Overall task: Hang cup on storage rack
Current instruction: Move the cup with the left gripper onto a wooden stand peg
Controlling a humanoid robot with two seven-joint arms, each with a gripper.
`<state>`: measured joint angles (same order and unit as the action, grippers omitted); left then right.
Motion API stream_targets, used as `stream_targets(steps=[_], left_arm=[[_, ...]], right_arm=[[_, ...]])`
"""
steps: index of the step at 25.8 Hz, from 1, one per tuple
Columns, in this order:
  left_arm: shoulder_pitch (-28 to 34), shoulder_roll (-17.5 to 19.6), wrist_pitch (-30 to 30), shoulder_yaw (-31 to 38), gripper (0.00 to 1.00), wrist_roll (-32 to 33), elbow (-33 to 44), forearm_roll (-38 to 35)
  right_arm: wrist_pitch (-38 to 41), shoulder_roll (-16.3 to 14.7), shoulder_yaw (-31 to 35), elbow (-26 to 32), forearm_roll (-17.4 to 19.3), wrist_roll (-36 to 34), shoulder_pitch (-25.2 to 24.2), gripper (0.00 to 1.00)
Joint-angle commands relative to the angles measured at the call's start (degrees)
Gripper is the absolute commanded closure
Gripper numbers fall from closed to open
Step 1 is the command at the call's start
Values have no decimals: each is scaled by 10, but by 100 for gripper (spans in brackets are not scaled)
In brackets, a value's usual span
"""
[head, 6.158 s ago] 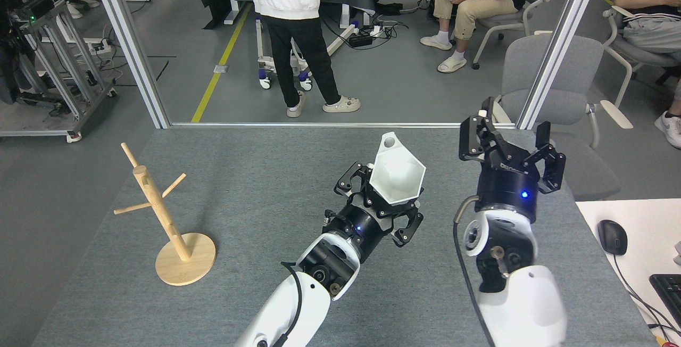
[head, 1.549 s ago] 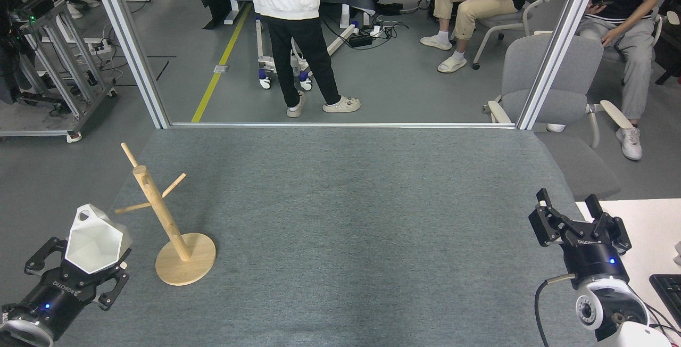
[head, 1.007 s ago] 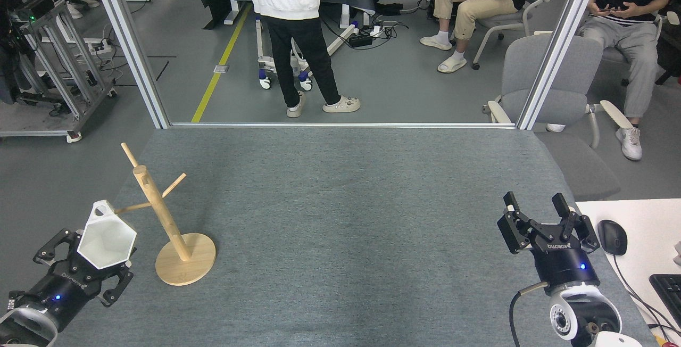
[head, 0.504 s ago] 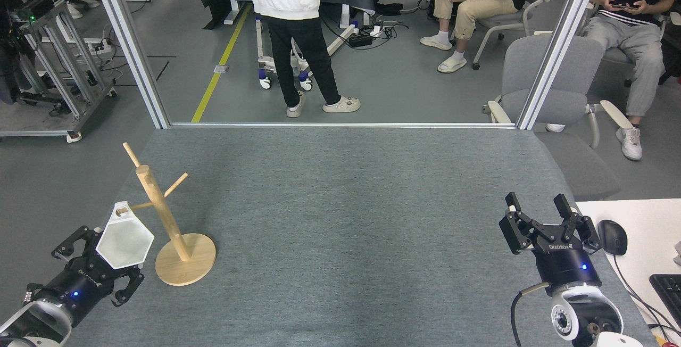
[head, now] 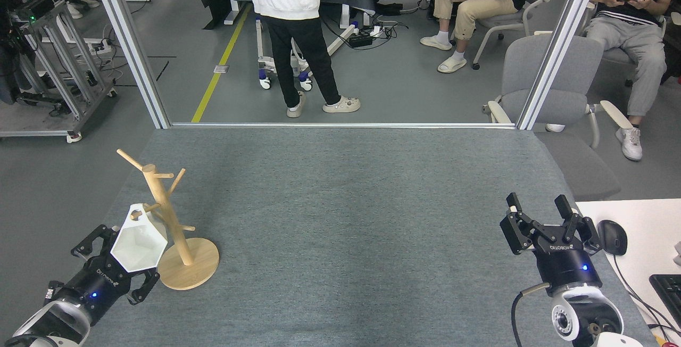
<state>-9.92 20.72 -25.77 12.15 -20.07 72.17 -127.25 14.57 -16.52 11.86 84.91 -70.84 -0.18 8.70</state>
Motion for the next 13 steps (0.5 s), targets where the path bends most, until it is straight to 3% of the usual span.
stream_targets(steps=[1,5,6,7,8,13], left_arm=[[-1,-2,3,0,33,5,-15,1],[-3,-2,4,0,30,5,-27,2],[-3,-2,4,0,25,5,-27,2],[-4,-3,8,1,6,5,-28,3],[-5,-4,20,1,1,5,-28,3],[-5,-4,52,0,1,5,-39,6]], right_arm=[[0,0,0,0,0,0,0,1],[0,1,-1,0,0,0,0,1],[0,1,-1,0,0,1,0,1],[0,1,-1,0,0,1,0,1],[0,1,-1,0,0,1,0,1],[0,2,-1,-1,0,1,0,1]])
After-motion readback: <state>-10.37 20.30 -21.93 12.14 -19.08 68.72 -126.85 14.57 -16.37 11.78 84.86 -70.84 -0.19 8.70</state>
